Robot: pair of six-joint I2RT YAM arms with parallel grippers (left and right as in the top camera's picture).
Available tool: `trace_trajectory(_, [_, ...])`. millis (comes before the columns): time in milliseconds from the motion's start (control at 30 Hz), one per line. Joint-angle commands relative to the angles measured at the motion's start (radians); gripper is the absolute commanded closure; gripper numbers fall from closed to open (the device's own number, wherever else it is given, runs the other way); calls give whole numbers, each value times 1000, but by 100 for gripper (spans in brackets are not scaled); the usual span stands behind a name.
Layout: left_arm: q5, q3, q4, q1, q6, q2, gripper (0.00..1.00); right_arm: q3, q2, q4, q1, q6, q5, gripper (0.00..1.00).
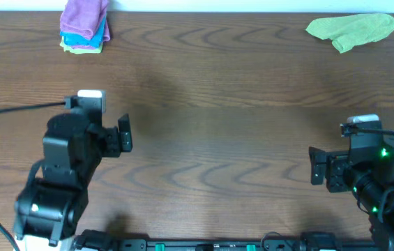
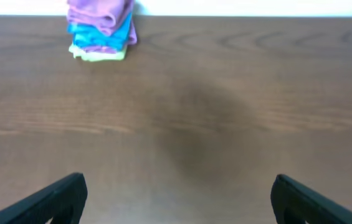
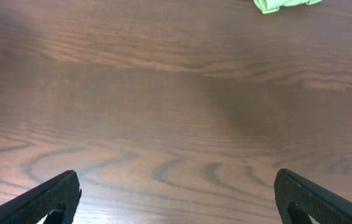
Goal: Fold the cloth
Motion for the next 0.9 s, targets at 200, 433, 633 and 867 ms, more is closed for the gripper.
trace_trajectory(200, [108,-365,223,121,71,-228,5,-2,-4,0,2,11,-8,1])
trace_trajectory(433, [116,-600,288,142,70,-435,5,-2,-4,0,2,11,-8,1])
trace_trajectory(633, [123,-704,294,142,69,-558,5,-2,-4,-1,2,11,-8,1])
trace_trajectory(867, [124,-784,301,142,57,-650,5,-2,-4,0,2,11,-8,1])
